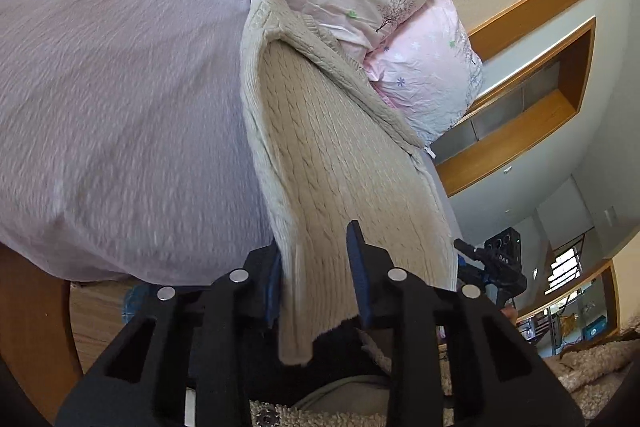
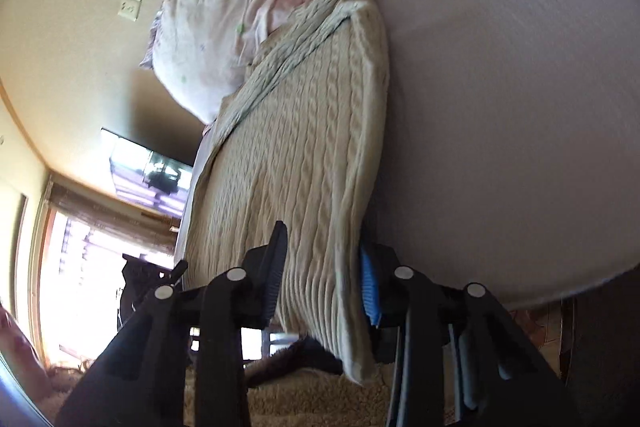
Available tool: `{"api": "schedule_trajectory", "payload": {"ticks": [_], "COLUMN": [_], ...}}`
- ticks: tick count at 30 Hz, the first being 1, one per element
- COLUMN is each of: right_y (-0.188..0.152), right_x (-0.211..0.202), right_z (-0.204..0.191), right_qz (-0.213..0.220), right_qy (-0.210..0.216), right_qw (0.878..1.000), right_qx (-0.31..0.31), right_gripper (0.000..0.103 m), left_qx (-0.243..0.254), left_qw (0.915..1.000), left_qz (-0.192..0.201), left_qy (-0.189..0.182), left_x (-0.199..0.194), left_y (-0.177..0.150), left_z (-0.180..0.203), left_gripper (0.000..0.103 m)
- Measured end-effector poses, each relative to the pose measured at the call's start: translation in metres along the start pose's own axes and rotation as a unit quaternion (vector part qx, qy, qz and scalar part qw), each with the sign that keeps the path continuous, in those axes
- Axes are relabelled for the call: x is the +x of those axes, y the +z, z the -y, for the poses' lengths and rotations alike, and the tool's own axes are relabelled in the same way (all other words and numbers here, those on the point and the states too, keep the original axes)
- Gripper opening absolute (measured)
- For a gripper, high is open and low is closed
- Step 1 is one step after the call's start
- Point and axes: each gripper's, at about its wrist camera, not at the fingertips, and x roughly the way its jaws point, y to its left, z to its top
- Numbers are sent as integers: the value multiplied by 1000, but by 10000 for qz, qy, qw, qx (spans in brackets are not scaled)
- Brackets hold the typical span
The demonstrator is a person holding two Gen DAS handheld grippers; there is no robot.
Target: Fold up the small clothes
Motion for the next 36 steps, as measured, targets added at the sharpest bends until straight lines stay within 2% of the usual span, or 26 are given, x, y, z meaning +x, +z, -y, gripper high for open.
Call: {"api": "schedule_trajectory", "payload": {"ticks": [1,2,3,4,7,11,13,16,18,19,20,21,22,23,24,25,26,27,28,30,32,33,36], "right_y": [-6,-9,-9,-6,25,99,143,211,247,261,270,274,275,274,274,274,273,271,273,268,266,267,268], "right_x": [2,5,7,8,5,-1,6,35,62,74,80,88,93,95,93,89,84,80,76,69,65,65,67], "right_z": [-1,-2,-4,-8,-27,-62,-68,-55,-38,-28,-17,-8,-1,3,4,4,4,4,6,9,12,12,10], "right_qz": [-104,-197,-220,-172,226,1042,1432,1795,1883,1902,1904,1917,1942,2031,2166,2291,2470,2599,2644,2640,2606,2565,2453], "right_qy": [57,107,123,159,463,631,721,584,228,114,26,-154,-379,-490,-595,-760,-867,-861,-775,-458,-234,-171,-123], "right_qw": [9999,9996,9995,9994,9975,9882,9831,9818,9811,9795,9771,9742,9706,9674,9644,9614,9576,9556,9561,9594,9614,9629,9665], "right_qx": [-76,-145,-208,-265,-476,-929,-881,-194,377,653,945,1185,1372,1432,1395,1323,1206,1091,1002,879,847,827,751], "right_gripper": [30,19,7,7,7,7,7,7,7,9,12,23,48,61,81,92,94,95,96,100,101,101,101], "left_qx": [-24,-43,-44,-30,-35,42,-88,-704,-1129,-1244,-1260,-1293,-1365,-1424,-1435,-1398,-1364,-1341,-1310,-1064,-813,-715,-596], "left_qw": [10000,10000,10000,9999,10000,9981,9952,9901,9869,9855,9851,9842,9828,9819,9821,9833,9853,9872,9878,9895,9892,9882,9866], "left_qz": [26,29,17,-3,64,600,972,1186,1093,1023,926,834,763,709,667,644,605,583,674,851,883,852,456], "left_qy": [1,15,46,104,42,-101,71,261,359,540,716,881,982,1028,1021,972,838,644,515,480,845,1053,1451], "left_x": [-2,-2,-1,1,6,15,29,71,107,125,140,154,164,171,173,172,169,163,154,132,116,112,115], "left_y": [-3,-4,-5,-3,18,93,140,207,242,256,265,272,276,279,279,280,280,280,277,274,270,268,260], "left_z": [1,1,2,3,11,27,28,11,-5,-12,-17,-21,-24,-26,-25,-22,-19,-16,-12,-6,-7,-9,-27], "left_gripper": [27,26,19,10,8,8,8,8,8,8,8,8,8,8,10,20,34,71,84,84,83,82,69]}}
